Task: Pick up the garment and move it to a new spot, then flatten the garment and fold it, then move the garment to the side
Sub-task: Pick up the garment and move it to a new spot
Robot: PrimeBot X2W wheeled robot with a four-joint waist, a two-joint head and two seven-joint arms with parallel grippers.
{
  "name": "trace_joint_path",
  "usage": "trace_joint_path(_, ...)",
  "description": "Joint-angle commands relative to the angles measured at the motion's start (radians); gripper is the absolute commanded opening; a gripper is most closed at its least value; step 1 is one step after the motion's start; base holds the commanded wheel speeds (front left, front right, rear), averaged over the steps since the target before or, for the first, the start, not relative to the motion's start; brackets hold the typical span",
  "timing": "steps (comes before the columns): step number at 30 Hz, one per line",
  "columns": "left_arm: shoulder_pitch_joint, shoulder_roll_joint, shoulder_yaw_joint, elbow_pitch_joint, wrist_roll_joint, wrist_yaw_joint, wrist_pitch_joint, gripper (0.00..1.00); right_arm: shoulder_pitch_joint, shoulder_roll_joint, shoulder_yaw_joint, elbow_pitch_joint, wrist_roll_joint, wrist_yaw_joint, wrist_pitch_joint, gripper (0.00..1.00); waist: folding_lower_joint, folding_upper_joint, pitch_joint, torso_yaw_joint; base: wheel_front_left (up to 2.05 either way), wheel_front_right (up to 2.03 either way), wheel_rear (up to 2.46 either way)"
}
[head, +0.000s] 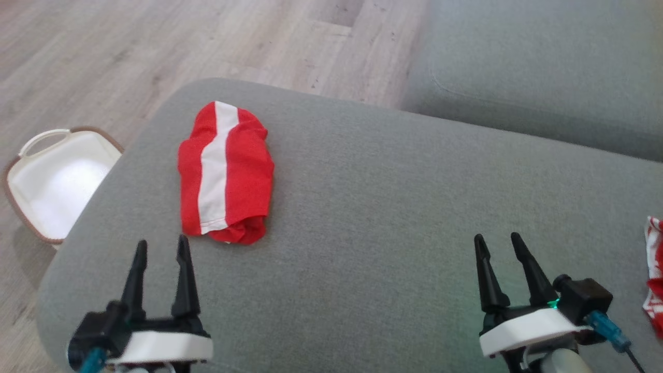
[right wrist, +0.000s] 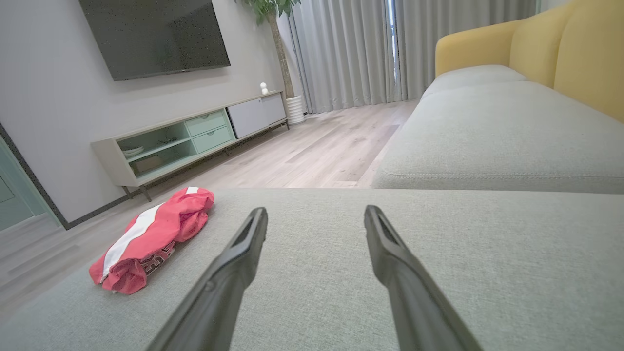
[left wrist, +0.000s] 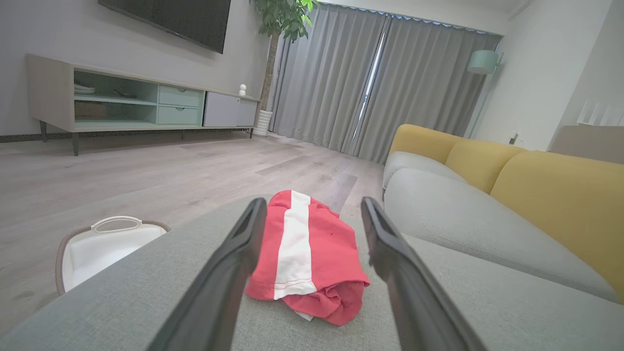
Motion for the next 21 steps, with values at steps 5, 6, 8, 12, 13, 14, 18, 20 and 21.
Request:
trace_joint_path(5, -0.208, 0.099, 0.063, 0.054, 0.020, -0.013, 0.007, 1.00, -0.065, -0.005, -0.016, -0.061, -0.047, 0.007, -0.011, 1.00, 0.0000, 0.0000, 0.098, -0.056, 0.00, 0.00, 0.00)
trace_joint_path(6, -0.246, 0.122, 0.066, 0.073, 0.023, -0.013, 0.022, 1.00, -0.074, -0.005, -0.024, -0.067, -0.058, 0.007, -0.011, 1.00, 0.0000, 0.0000, 0.118, -0.063, 0.00, 0.00, 0.00)
trace_joint_path(8, -0.328, 0.168, 0.072, 0.113, 0.029, -0.015, 0.059, 1.00, -0.093, -0.005, -0.042, -0.082, -0.082, 0.007, -0.011, 1.00, 0.0000, 0.0000, 0.161, -0.076, 0.00, 0.00, 0.00)
trace_joint_path(12, -0.487, 0.249, 0.071, 0.245, 0.017, -0.019, 0.184, 1.00, -0.137, -0.005, -0.101, -0.113, -0.134, 0.007, -0.011, 1.00, 0.0000, 0.0000, 0.239, -0.103, 0.00, 0.00, 0.00)
trace_joint_path(13, -0.523, 0.264, 0.066, 0.286, 0.007, -0.021, 0.223, 1.00, -0.149, -0.005, -0.112, -0.120, -0.145, 0.007, -0.011, 1.00, 0.0000, 0.0000, 0.256, -0.110, 0.00, 0.00, 0.00)
trace_joint_path(14, -0.554, 0.277, 0.061, 0.330, -0.006, -0.022, 0.267, 1.00, -0.161, -0.005, -0.121, -0.126, -0.154, 0.007, -0.011, 1.00, 0.0000, 0.0000, 0.274, -0.119, 0.00, 0.00, 0.00)
trace_joint_path(18, -0.652, 0.319, 0.024, 0.484, -0.052, -0.026, 0.412, 1.00, -0.199, -0.005, -0.148, -0.151, -0.178, 0.007, -0.008, 1.00, 0.0000, 0.0000, 0.328, -0.148, 0.00, 0.00, 0.00)
trace_joint_path(20, -0.686, 0.330, 0.009, 0.551, -0.079, -0.026, 0.471, 1.00, -0.213, -0.005, -0.150, -0.164, -0.184, 0.007, -0.005, 1.00, 0.0000, 0.0000, 0.351, -0.161, 0.00, 0.00, 0.00)
trace_joint_path(21, -0.700, 0.333, 0.005, 0.583, -0.095, -0.026, 0.500, 1.00, -0.219, -0.005, -0.147, -0.169, -0.190, 0.007, -0.002, 1.00, 0.0000, 0.0000, 0.361, -0.168, 0.00, 0.00, 0.00)
